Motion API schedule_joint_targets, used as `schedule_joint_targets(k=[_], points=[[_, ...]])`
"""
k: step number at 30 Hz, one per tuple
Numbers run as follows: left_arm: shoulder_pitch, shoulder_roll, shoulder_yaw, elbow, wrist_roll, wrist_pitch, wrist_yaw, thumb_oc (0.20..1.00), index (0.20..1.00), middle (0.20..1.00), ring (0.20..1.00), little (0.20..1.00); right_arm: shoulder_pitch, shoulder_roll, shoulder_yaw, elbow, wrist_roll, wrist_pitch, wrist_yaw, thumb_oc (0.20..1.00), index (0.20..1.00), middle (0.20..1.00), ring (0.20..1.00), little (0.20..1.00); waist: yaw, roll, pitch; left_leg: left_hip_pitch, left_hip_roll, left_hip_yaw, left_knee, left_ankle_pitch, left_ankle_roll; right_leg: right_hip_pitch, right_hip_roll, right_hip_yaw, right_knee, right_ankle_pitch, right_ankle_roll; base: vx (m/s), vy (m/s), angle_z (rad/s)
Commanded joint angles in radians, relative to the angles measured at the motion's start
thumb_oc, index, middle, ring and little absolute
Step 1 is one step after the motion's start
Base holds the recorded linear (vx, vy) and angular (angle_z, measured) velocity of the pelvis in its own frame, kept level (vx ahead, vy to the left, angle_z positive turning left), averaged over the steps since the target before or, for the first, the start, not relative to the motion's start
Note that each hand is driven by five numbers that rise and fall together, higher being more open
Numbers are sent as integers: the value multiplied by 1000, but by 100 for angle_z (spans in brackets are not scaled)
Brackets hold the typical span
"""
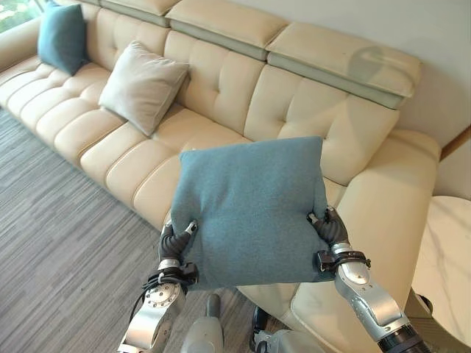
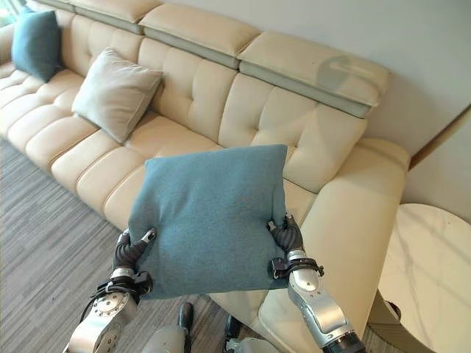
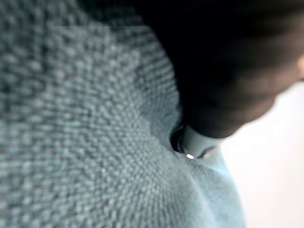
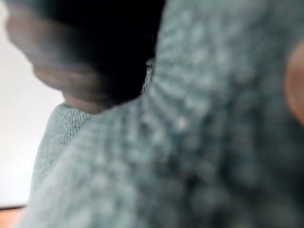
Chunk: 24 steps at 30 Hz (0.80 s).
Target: Pick up all the scattered cushions and arrange them neatly on the sofa.
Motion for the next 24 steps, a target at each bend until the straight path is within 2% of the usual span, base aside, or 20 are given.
schedule_joint_targets(k=[1,2,3,4,7,9,10,12,13,14,15,16,17,18,19,21,24], points=[[-24,-22,-66,-149,10,-97,-20,200,200,200,200,200,-82,42,45,-88,-10,-105,27,200,200,200,200,200,12,21,-34,41,5,-61,-143,120,11,10,-50,50,70,-184,91,108,123,-29],[-24,-22,-66,-148,10,-97,-20,200,200,200,200,200,-82,41,45,-89,-10,-105,27,200,200,200,200,200,12,22,-34,43,5,-61,-147,122,10,10,-49,50,70,-184,91,205,258,-34],[-24,-25,-69,-145,8,-98,-21,200,200,200,200,200,-78,34,39,-92,-15,-99,28,200,200,200,200,200,9,35,-34,29,-4,-113,-151,130,-4,19,-48,78,70,-189,94,169,243,-41],[-28,-26,-77,-145,11,-96,-23,200,200,200,200,200,-72,29,33,-95,-20,-95,28,200,200,200,200,200,7,42,-36,28,-15,-130,-151,135,-8,26,-51,93,67,-189,101,230,336,-54],[-24,-24,-86,-137,7,-95,-34,200,200,200,200,200,-49,19,20,-103,-41,-83,45,200,200,200,200,200,0,54,-50,53,-27,-145,-151,117,1,38,-58,132,66,-193,115,191,289,-61],[-27,-21,-90,-129,5,-94,-47,200,200,200,200,200,-18,19,-1,-113,-56,-75,50,200,200,200,200,200,-9,56,-57,65,-42,-125,-132,100,16,39,-86,163,76,-191,134,211,389,-78],[-32,-8,-101,-119,7,-87,-59,200,200,200,200,200,-9,33,-7,-104,-64,-73,55,200,200,200,200,200,-17,52,-67,81,-51,-88,-145,86,39,25,-105,191,79,-176,155,209,420,-67],[-38,3,-98,-116,-4,-90,-59,200,200,200,200,200,-21,55,1,-92,-77,-67,56,200,200,200,200,200,-7,45,-73,92,-55,-24,-151,66,65,-2,-125,206,85,-160,175,135,326,-68],[-39,3,-98,-115,-4,-91,-59,200,200,200,200,200,-21,56,1,-91,-77,-67,56,200,200,200,200,200,-1,43,-74,92,-55,-18,-151,65,66,-4,-125,213,86,-160,175,75,269,-102],[-50,17,-95,-107,-14,-91,-61,200,200,200,200,200,-34,80,6,-69,-77,-70,53,200,200,200,200,200,17,36,-72,105,-48,61,-151,42,79,-32,-139,178,106,-144,192,35,154,-118],[-50,17,-96,-107,-14,-92,-61,200,200,200,200,200,-35,81,5,-69,-77,-70,53,200,200,200,200,200,20,36,-73,103,-47,64,-151,43,79,-36,-138,182,106,-142,192,45,247,-165],[-68,38,-85,-92,-28,-92,-71,200,200,200,200,200,-55,100,10,-35,-86,-72,55,200,200,200,200,200,45,37,-71,115,-33,141,-151,23,79,-59,-170,6,127,-120,201,8,97,-143],[-68,38,-85,-92,-28,-92,-71,200,200,200,200,200,-55,100,10,-35,-86,-72,55,200,200,200,200,200,45,37,-71,115,-33,141,-151,23,79,-59,-170,6,127,-120,201,21,201,-167],[-70,54,-68,-90,-26,-90,-90,200,200,200,200,200,-77,114,21,-10,-102,-68,68,200,200,200,200,200,63,39,-70,132,-26,210,-151,9,73,-63,-193,-150,103,-87,204,48,147,-111],[-66,60,-57,-93,-19,-88,-91,200,200,200,200,200,-87,119,27,-1,-111,-63,75,200,200,200,200,200,68,39,-68,149,-22,238,-151,-6,67,-61,-197,-196,94,-79,212,77,177,-151],[-66,60,-45,-92,-17,-88,-92,200,200,200,200,200,-90,122,24,0,-119,-65,74,200,200,200,200,200,70,37,-63,161,-21,253,-151,-14,67,-55,-194,-191,77,-72,216,73,66,-131],[-126,27,-34,-44,2,-103,-40,200,200,200,200,200,-133,134,18,18,-84,-89,35,200,200,200,200,200,59,35,-30,144,-33,259,-151,-2,73,-76,-194,-128,36,-49,216,-28,46,-15]])
